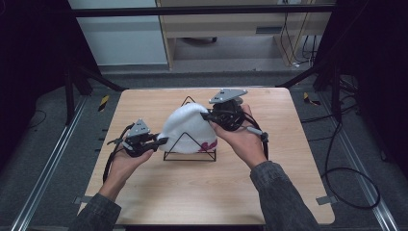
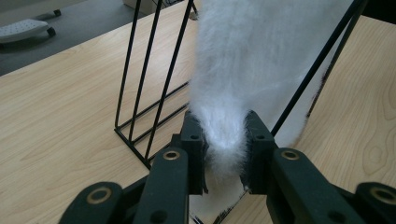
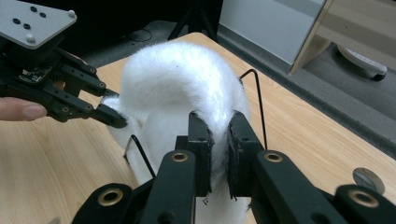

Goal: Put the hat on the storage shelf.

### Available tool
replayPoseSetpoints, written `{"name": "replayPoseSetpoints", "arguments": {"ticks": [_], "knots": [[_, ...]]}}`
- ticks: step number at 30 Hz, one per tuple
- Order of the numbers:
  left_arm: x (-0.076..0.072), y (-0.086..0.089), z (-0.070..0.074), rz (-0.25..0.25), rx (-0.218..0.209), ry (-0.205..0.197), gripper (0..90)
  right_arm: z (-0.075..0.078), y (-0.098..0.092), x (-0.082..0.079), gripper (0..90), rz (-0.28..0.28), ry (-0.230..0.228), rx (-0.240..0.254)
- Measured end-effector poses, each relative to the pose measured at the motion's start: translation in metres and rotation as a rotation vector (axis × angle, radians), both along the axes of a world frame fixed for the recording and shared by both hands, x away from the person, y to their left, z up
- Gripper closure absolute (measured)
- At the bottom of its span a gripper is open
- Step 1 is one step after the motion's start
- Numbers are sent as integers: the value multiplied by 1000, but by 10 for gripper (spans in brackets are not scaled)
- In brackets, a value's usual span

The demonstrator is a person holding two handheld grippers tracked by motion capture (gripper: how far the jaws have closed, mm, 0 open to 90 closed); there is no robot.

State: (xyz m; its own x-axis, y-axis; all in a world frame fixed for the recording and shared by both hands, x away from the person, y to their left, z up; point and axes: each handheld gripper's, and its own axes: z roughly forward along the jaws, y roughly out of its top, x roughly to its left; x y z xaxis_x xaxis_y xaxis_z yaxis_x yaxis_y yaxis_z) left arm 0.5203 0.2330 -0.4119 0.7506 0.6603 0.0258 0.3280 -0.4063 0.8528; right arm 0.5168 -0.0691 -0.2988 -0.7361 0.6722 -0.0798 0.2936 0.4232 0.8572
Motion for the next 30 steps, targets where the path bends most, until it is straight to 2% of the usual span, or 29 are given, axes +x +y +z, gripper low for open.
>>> {"name": "replayPoseSetpoints", "arguments": {"ticks": [3, 9, 14, 24, 30], "knots": [[1, 1, -2, 0, 11, 3, 742, -3, 2, 0, 821, 6, 9, -6], [1, 9, -15, 8, -19, 34, 742, -10, 8, 0, 820, 21, 27, -19], [0, 12, -17, 7, -9, 38, 742, -15, 12, 1, 820, 26, 36, -18], [0, 15, -29, 22, -23, 48, 742, -26, 16, -2, 816, 47, 61, -22], [0, 15, -34, 19, 3, 56, 738, -34, 17, -2, 811, 51, 77, -24]]}}
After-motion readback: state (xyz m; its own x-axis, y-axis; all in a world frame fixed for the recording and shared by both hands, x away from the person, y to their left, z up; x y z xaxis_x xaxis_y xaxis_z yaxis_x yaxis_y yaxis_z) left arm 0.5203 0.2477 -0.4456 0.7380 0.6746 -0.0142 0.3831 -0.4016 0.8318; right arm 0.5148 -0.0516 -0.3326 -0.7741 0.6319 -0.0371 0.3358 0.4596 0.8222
